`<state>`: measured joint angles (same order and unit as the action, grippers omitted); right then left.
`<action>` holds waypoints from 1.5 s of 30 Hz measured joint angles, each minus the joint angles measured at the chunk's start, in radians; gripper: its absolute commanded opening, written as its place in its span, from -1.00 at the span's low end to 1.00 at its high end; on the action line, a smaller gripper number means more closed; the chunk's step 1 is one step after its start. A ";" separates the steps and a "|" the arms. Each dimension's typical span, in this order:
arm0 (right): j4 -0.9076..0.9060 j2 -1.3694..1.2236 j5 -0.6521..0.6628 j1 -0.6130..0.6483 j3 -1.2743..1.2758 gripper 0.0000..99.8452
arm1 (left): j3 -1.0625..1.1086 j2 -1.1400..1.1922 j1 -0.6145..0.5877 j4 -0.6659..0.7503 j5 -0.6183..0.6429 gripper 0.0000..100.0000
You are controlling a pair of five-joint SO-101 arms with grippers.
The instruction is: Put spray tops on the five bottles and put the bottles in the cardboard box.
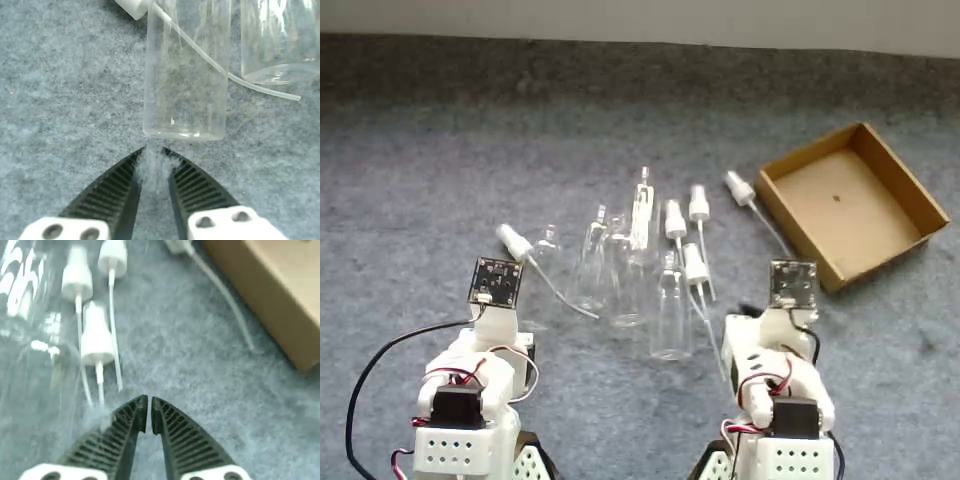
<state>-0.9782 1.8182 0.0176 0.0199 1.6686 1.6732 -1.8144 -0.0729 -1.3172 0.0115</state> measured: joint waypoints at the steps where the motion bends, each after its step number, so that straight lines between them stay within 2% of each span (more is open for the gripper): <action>1: 0.043 0.000 0.011 -0.029 0.000 -0.99 | 0.000 0.000 0.000 0.000 0.000 -0.99; 6: 0.150 0.000 0.229 -0.157 0.000 -0.99 | 0.000 0.000 0.000 0.000 0.000 -0.99; 11: 0.157 0.000 0.275 -0.236 0.000 -0.97 | 0.000 0.000 0.000 0.000 0.000 -0.99; 16: 0.029 -0.002 0.342 -0.261 -0.081 -0.79 | 0.000 0.000 0.000 0.000 0.000 -0.99; 25: -0.213 -0.025 0.393 -0.265 -0.497 -0.78 | 0.000 0.000 0.000 0.000 0.000 -0.99; 35: -0.302 -0.560 0.393 -0.259 -0.847 -0.78 | 0.000 0.000 0.000 0.000 0.000 -0.99; 40: -0.394 -0.821 0.393 -0.166 -0.954 -0.77 | 0.000 0.000 0.000 0.000 0.000 -0.99; 42: -0.425 -0.918 0.393 -0.137 -1.000 -0.68 | 0.000 0.000 0.000 0.000 0.000 -0.99; 45: -0.460 -1.063 0.393 -0.109 -1.071 -0.44 | 0.000 0.000 0.000 0.000 0.000 -0.99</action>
<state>-1.4385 0.7549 0.4104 -0.0890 0.5976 1.6732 -1.8144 -0.0729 -1.3172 0.0115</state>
